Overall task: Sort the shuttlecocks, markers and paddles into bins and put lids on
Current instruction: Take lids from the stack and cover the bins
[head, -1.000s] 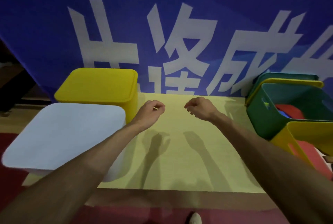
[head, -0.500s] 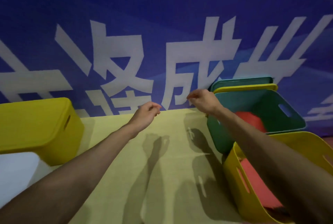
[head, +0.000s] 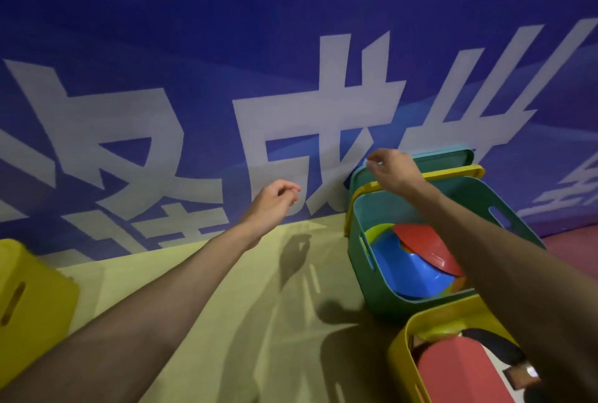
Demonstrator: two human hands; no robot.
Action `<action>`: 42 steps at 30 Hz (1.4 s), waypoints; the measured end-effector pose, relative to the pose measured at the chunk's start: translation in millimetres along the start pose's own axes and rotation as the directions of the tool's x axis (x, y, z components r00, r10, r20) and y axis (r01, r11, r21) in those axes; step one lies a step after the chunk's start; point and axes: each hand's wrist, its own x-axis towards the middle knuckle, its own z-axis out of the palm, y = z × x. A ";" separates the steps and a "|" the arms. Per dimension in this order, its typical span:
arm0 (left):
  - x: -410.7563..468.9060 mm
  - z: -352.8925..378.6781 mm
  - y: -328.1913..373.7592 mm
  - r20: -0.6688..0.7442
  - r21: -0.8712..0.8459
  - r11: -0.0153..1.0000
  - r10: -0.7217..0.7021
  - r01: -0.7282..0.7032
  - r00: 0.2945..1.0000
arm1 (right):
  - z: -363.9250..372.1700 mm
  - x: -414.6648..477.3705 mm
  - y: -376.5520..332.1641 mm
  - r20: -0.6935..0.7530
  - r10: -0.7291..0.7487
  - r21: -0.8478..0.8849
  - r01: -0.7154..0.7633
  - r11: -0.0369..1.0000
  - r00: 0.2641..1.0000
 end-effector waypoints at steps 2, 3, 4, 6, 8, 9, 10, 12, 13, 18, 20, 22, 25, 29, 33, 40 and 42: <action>18.5 5.1 -1.5 0.009 0.002 1.000 -0.015 0.015 1.000 | 4.2 20.2 11.7 0.004 0.002 -0.048 -0.002 0.999 1.000; 25.8 8.3 -2.4 0.013 0.004 1.000 -0.027 0.027 1.000 | 7.4 28.6 16.6 0.023 0.000 -0.087 0.002 0.996 1.000; 32.2 11.8 -2.8 0.016 0.002 0.999 -0.034 0.034 0.999 | 10.5 35.7 20.6 0.050 0.000 -0.137 0.007 0.991 0.999; 44.1 18.2 -2.9 0.023 0.002 0.999 -0.035 0.035 0.999 | 16.5 46.8 25.3 0.113 -0.009 -0.249 0.037 0.968 0.994; 53.9 23.4 -2.7 0.022 0.008 0.999 -0.038 0.038 0.999 | 21.6 54.5 29.2 0.129 -0.042 -0.325 0.082 0.942 0.991; 57.9 25.8 -1.9 0.019 0.004 0.999 -0.039 0.039 0.999 | 23.4 57.2 31.1 0.114 -0.067 -0.357 0.104 0.928 0.991; 60.7 28.4 -0.7 0.017 -0.003 0.999 -0.040 0.040 0.999 | 24.7 58.7 32.8 0.100 -0.096 -0.392 0.128 0.911 0.990; 62.5 35.2 0.1 0.015 -0.012 0.999 -0.045 0.045 0.999 | 27.3 59.8 37.1 0.100 -0.145 -0.442 0.174 0.880 0.984; 61.8 38.4 -0.1 0.013 -0.013 0.999 -0.046 0.046 0.999 | 27.9 60.4 39.0 0.107 -0.165 -0.453 0.195 0.870 0.981; 49.9 44.3 -6.7 0.027 -0.014 0.998 -0.063 0.063 0.998 | 25.8 60.5 40.2 0.142 -0.212 -0.474 0.255 0.843 0.967; 47.3 42.1 -7.5 0.012 -0.024 0.997 -0.078 0.078 0.997 | 25.4 60.4 37.9 0.144 -0.226 -0.492 0.268 0.829 0.963; 44.0 40.0 -5.9 -0.008 -0.035 0.995 -0.093 0.093 0.996 | 22.9 61.3 37.2 0.146 -0.243 -0.506 0.283 0.815 0.959; 40.1 38.9 0.1 -0.032 -0.050 0.994 -0.100 0.098 0.994 | 18.3 61.4 37.4 0.135 -0.285 -0.536 0.312 0.784 0.949; 33.7 40.1 8.1 -0.081 -0.004 0.993 -0.114 0.114 0.990 | 13.6 52.9 24.3 0.092 -0.365 -0.536 0.355 0.766 0.926; 18.0 35.3 14.8 -0.124 -0.061 0.980 -0.197 0.190 0.973 | 11.4 32.9 -8.8 0.056 -0.435 -0.490 0.405 0.772 0.899; -30.6 -4.7 13.3 0.062 -0.703 0.604 -0.475 0.377 0.878 | 27.7 -22.1 -79.8 0.074 -0.597 -0.367 0.578 0.728 0.799; -49.1 -23.4 5.3 0.129 -0.842 0.412 -0.472 0.348 0.872 | 36.4 -42.1 -101.1 0.089 -0.669 -0.340 0.654 0.676 0.738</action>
